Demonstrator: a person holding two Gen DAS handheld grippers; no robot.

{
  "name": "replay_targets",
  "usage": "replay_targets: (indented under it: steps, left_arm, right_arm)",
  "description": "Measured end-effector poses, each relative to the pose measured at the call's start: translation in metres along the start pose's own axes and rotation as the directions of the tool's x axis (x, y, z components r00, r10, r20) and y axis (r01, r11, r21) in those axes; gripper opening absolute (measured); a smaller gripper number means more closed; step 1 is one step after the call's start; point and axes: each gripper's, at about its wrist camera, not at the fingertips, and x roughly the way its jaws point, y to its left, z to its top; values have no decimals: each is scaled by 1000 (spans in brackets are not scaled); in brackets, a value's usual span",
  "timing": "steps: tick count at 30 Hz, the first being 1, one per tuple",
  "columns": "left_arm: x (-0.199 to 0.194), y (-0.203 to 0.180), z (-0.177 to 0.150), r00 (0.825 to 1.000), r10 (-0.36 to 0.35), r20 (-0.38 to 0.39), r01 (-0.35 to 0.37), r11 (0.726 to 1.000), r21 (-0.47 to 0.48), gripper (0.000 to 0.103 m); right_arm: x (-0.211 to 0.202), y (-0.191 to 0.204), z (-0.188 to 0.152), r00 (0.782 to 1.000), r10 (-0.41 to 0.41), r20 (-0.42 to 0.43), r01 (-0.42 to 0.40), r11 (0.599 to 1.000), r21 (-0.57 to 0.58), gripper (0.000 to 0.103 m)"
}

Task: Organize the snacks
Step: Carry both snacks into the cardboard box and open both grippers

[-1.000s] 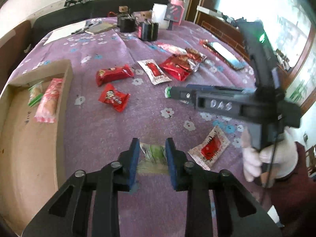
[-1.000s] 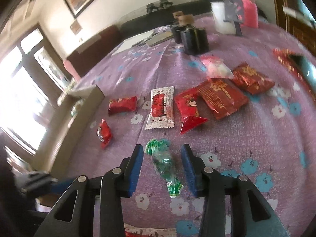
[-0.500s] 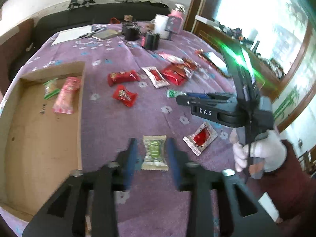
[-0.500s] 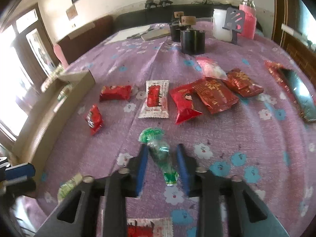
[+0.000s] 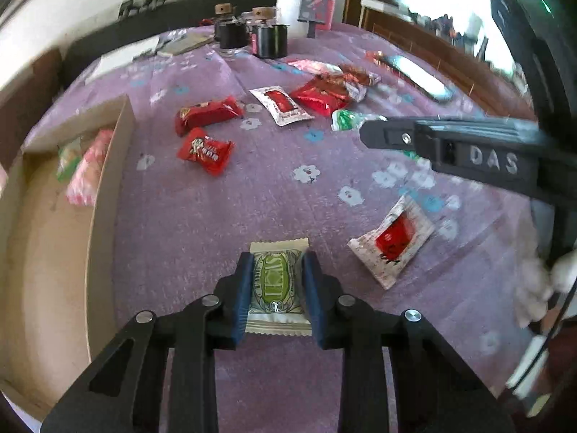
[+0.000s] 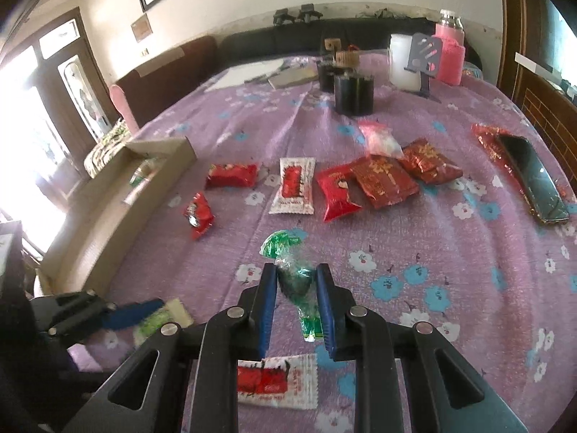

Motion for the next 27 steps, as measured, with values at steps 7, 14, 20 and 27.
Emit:
replay_targets:
  steps: [7,14,20,27]
  left_arm:
    - [-55,49,7,986,-133,96,147,976,-159,24]
    - [-105,136,25,988,-20,155,62,960,-271,24]
    - [-85,217,35,992,12,122,41,908,-418,25]
    - [-35,281,41,994,-9,107,69,818,-571,25]
  right_arm:
    - [-17,22,12,997,73,13,-73,997,-15,23]
    - [-14,74,49,973,229,-10,-230,973,-19,22]
    - [27,139,84,940,337,-50,-338,941,-8,22]
    - [112,190,116,906,400,-140,-387,915,112,22]
